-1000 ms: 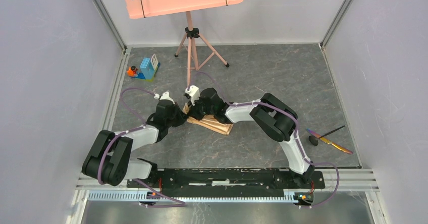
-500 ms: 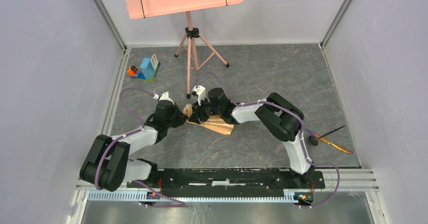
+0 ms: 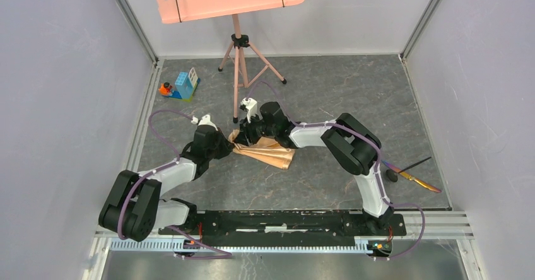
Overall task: Fold the napkin into a case and place the utensils inside
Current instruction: Grasp the top corner of the smaller rectangle folded napkin from the folded napkin.
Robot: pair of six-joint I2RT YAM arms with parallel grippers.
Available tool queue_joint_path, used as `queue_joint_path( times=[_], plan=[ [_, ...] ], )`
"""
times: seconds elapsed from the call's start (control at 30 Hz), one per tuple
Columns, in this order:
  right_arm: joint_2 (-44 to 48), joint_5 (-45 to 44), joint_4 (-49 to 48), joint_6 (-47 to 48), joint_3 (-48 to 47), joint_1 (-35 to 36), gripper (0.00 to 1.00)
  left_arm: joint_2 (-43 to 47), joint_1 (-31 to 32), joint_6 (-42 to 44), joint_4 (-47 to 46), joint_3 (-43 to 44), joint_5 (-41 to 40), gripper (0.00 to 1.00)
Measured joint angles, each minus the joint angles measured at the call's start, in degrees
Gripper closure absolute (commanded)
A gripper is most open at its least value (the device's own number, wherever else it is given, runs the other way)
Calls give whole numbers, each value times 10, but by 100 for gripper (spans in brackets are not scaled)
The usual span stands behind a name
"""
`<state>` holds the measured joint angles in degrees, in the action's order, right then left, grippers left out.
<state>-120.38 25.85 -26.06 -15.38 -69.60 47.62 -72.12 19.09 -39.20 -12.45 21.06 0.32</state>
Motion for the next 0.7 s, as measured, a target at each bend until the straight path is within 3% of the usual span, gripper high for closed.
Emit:
queue_joint_path(
  times=[0.37,0.57,0.7],
  plan=[
    [-59,12,-4,-26,-41,3,96,3,0,0,0,0,3,98],
    [-89,4,-29,-34,-60,17,87,3,0,0,18,20,16,98],
    [-96,-10,-59,-44,-58,14,68,-17,-3,0,49,51,13,98]
  ],
)
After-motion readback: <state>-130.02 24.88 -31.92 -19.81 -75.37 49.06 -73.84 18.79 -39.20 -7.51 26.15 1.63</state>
